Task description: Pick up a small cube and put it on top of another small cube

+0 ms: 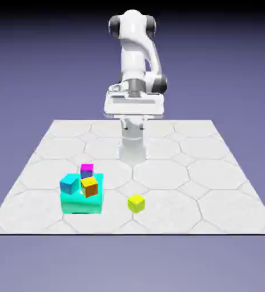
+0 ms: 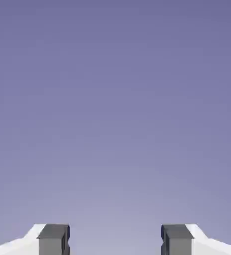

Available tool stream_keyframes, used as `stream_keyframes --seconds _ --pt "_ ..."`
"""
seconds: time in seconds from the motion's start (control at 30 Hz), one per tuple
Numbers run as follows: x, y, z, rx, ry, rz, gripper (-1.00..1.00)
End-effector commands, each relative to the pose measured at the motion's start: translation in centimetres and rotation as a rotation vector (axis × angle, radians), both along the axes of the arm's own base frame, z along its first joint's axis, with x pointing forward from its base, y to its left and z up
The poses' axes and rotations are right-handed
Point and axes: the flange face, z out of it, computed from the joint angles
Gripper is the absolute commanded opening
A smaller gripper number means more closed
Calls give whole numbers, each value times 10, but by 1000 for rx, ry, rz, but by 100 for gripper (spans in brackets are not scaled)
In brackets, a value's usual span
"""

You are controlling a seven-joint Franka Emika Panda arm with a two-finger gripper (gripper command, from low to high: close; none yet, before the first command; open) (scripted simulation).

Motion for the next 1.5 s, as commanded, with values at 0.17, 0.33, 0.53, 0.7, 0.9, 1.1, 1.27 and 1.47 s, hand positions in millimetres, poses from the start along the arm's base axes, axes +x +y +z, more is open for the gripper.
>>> stream_keyframes --seconds 0.17,0.33,0.53,0.7,0.9,1.1,1.27,1.47 --pt "28 14 -77 -84 277 185 0" --pt "38 25 -144 -173 504 347 0" --pt "36 30 -222 -298 773 540 0" --pt "32 28 -264 -358 884 617 0" --pt "25 22 -321 -357 885 617 -100" --pt "32 28 -260 -357 884 617 -100" --pt "60 -51 -178 -386 866 689 -100" --pt "54 -150 -99 -415 866 735 -100"
